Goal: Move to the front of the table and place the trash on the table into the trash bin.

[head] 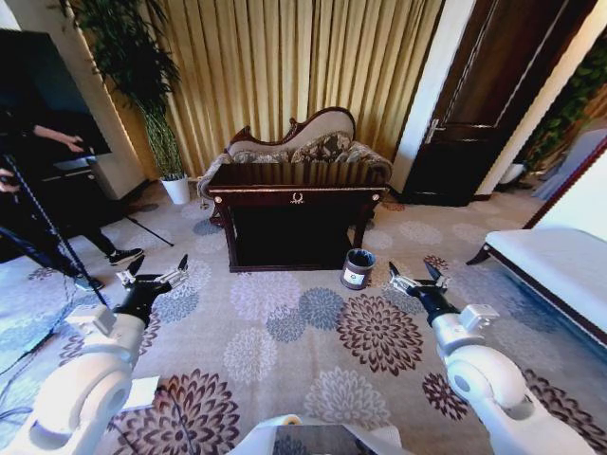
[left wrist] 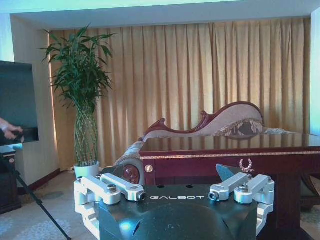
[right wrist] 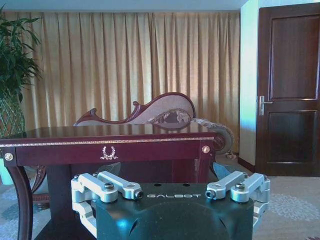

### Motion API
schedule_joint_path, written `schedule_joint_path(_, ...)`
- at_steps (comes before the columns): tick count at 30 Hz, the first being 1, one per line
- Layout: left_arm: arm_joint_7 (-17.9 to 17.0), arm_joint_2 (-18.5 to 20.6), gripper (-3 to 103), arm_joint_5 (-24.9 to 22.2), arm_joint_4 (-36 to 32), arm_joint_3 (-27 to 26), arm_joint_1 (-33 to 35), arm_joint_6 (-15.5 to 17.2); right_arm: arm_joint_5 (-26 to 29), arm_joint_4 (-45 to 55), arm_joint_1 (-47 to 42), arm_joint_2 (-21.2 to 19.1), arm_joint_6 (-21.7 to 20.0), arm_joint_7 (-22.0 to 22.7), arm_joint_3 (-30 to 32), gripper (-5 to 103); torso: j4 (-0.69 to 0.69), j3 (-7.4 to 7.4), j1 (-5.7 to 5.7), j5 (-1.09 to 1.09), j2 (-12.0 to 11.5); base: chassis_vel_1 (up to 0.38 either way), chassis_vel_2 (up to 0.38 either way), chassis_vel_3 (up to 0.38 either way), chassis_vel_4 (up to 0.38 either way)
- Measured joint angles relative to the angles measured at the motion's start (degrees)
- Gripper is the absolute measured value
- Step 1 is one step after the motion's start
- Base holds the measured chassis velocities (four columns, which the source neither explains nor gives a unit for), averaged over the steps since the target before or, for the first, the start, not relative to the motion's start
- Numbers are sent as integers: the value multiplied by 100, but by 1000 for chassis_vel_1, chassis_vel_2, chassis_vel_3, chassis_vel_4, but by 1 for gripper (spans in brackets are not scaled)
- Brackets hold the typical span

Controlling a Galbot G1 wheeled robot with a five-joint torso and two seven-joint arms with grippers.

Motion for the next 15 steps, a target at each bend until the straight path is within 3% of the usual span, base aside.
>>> schedule_joint_path(15, 2, 2, 100, 0, 0, -1, 0, 2, 0, 4, 0, 0, -4, -1, 0, 100, 0, 0, 0, 0, 0, 0, 0, 0, 0)
